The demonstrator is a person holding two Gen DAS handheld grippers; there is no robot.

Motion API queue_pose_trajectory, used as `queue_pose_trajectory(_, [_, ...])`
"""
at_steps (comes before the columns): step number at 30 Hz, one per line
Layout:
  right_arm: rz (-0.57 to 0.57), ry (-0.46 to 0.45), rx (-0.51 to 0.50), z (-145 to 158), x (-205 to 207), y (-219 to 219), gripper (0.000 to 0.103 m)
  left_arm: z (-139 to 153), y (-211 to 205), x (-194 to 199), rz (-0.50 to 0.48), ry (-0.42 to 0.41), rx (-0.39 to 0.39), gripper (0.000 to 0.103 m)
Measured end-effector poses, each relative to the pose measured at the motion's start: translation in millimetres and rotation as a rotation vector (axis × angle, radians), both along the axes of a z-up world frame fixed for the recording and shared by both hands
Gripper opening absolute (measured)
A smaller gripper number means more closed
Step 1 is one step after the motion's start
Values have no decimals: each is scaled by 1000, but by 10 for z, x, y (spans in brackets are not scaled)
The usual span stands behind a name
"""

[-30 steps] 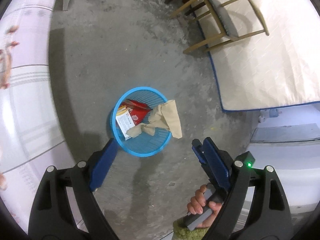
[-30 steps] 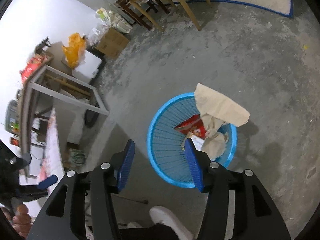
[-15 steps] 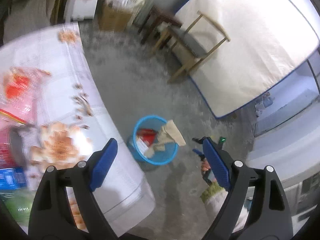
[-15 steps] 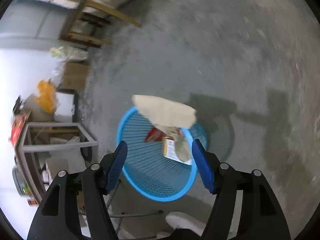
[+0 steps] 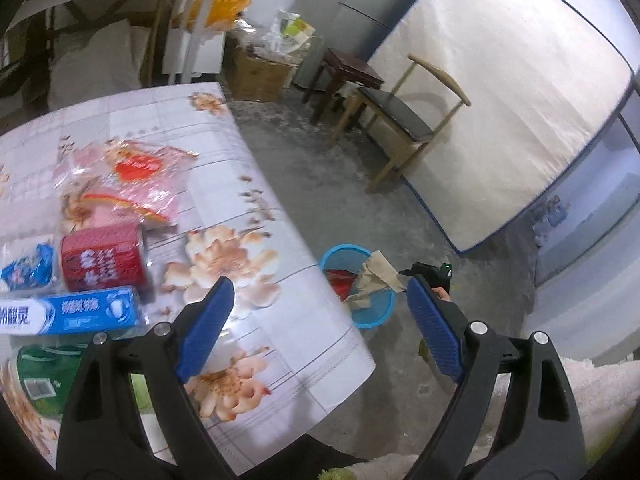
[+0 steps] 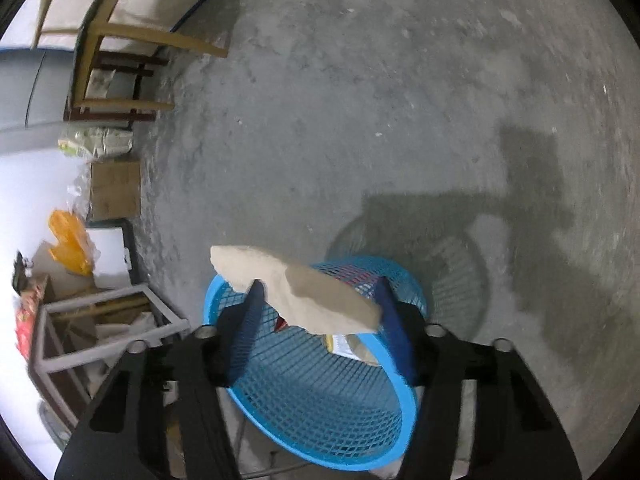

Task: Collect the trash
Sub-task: 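Move both tools back toward the table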

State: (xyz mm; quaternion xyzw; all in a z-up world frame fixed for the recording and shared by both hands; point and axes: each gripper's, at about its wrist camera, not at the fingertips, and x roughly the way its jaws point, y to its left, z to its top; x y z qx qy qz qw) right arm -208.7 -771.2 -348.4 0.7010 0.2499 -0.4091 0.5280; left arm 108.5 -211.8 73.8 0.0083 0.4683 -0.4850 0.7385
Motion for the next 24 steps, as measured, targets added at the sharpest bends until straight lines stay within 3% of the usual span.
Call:
queue_pose_trajectory(4, [52, 67, -43, 78, 21, 23, 9, -73, 85, 77, 46, 13, 9, 84])
queue_pose_trajectory(6, [65, 79, -72, 135, 12, 33, 6, -95, 106, 87, 59, 1, 17, 84])
queue_pose_trajectory(11, [167, 80, -165, 386, 109, 109, 4, -92, 171, 83, 64, -17, 14, 84])
queue_pose_trajectory(17, [373, 41, -244, 699, 431, 489, 3, -123, 221, 77, 69, -5, -5, 84])
queue_pose_trajectory(24, [550, 80, -246, 714, 728, 1027, 4, -169, 312, 87, 83, 18, -21, 84])
